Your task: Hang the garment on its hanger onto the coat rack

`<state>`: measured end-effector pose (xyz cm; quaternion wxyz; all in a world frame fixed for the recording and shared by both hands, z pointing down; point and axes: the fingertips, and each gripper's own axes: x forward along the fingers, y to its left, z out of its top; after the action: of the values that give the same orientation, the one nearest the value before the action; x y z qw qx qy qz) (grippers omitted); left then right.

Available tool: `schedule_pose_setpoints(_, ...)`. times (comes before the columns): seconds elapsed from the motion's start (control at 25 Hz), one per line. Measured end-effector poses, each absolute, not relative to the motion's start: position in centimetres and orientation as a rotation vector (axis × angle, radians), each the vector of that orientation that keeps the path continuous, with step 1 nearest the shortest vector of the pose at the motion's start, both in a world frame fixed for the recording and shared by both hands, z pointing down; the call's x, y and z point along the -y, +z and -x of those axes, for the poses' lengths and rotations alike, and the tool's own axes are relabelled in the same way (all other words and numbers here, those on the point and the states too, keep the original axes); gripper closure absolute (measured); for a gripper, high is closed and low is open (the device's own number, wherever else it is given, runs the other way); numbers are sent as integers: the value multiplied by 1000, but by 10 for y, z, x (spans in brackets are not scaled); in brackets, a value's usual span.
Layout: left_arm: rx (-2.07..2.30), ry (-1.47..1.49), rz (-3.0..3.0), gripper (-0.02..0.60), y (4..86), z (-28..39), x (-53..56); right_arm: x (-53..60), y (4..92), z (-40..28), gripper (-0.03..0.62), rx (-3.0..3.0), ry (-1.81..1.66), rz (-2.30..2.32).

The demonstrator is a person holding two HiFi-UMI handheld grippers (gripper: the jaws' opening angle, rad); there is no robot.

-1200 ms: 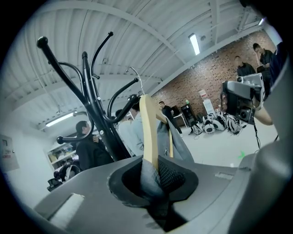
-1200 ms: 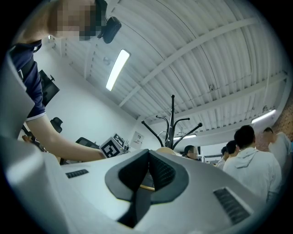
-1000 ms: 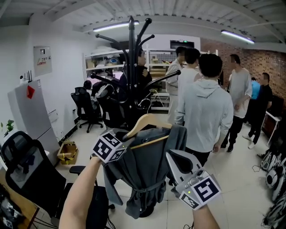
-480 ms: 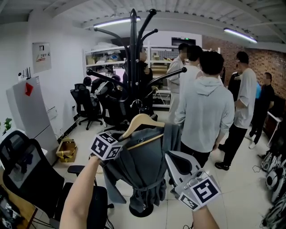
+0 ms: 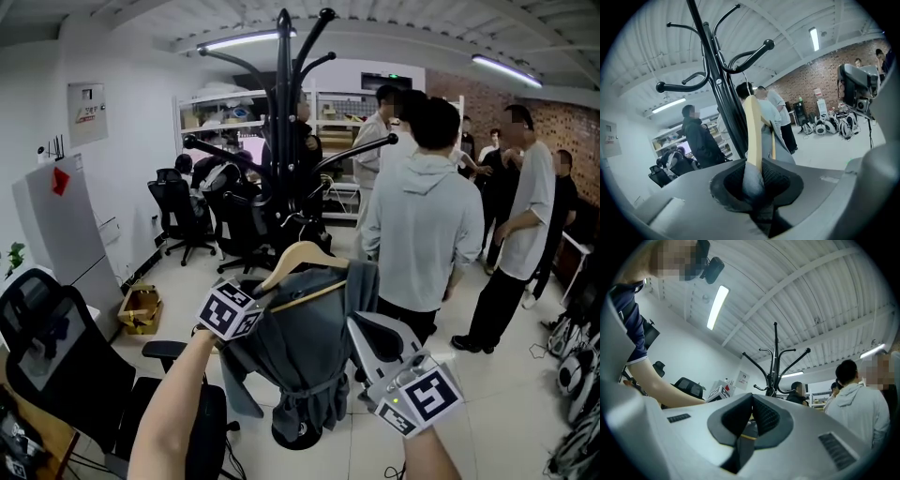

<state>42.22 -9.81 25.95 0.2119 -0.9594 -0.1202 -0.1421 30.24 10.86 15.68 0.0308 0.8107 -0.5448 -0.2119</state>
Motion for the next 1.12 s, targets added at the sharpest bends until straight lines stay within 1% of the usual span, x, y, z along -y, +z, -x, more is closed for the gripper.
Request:
schedule_pose_setpoints(0.08, 296, -372, 2657, 492, 258, -420, 99, -108, 159, -301, 592, 1682, -646, -2499)
schedule_pose_setpoints(0.16, 262, -348, 2655, 448, 258, -417, 101, -109, 161, -299, 592, 1684, -637, -2501)
schedule_pose_setpoints(0.2, 252, -338, 2653, 389, 258, -414, 102, -109, 162, -299, 592, 1685, -632, -2502)
schedule_pose_setpoints(0.24, 244, -329, 2646, 343, 258, -411, 102, -110, 164, -299, 592, 1686, -627, -2503)
schedule_pose_setpoints(0.28, 234, -317, 2635, 307, 257, -406, 102, -110, 165, -299, 592, 1687, -623, -2504)
schedule_pose_setpoints(0.32, 219, -297, 2620, 284, 254, -400, 102, -111, 166, -299, 592, 1689, -618, -2504)
schedule_pose_setpoints(0.4, 177, -236, 2604, 272, 244, -385, 101, -110, 169, -299, 592, 1694, -604, -2506)
schedule_pose_setpoints(0.52, 120, -115, 2622, 272, 220, -352, 95, -109, 177, -301, 592, 1704, -572, -2507)
schedule_pose_setpoints(0.6, 98, -39, 2650, 300, 210, -326, 87, -106, 184, -302, 592, 1713, -544, -2507)
schedule_pose_setpoints(0.68, 83, 40, 2698, 310, 207, -302, 77, -102, 193, -301, 592, 1726, -508, -2503)
schedule_pose_setpoints(0.84, 132, 157, 2854, 364, 216, -267, 47, -93, 216, -298, 592, 1764, -408, -2491)
schedule_pose_setpoints(0.88, 149, 168, 2883, 364, 220, -262, 38, -92, 221, -298, 592, 1769, -387, -2491)
schedule_pose_setpoints(0.92, 159, 173, 2904, 408, 226, -257, 30, -90, 227, -297, 592, 1774, -366, -2492)
schedule_pose_setpoints(1.0, 171, 164, 2934, 530, 239, -252, 17, -87, 238, -295, 592, 1783, -333, -2489)
schedule_pose_setpoints(1.04, 184, 151, 2950, 577, 246, -251, 12, -85, 242, -294, 592, 1788, -318, -2485)
schedule_pose_setpoints(1.12, 222, 121, 2988, 580, 259, -250, 3, -82, 251, -291, 592, 1800, -283, -2483)
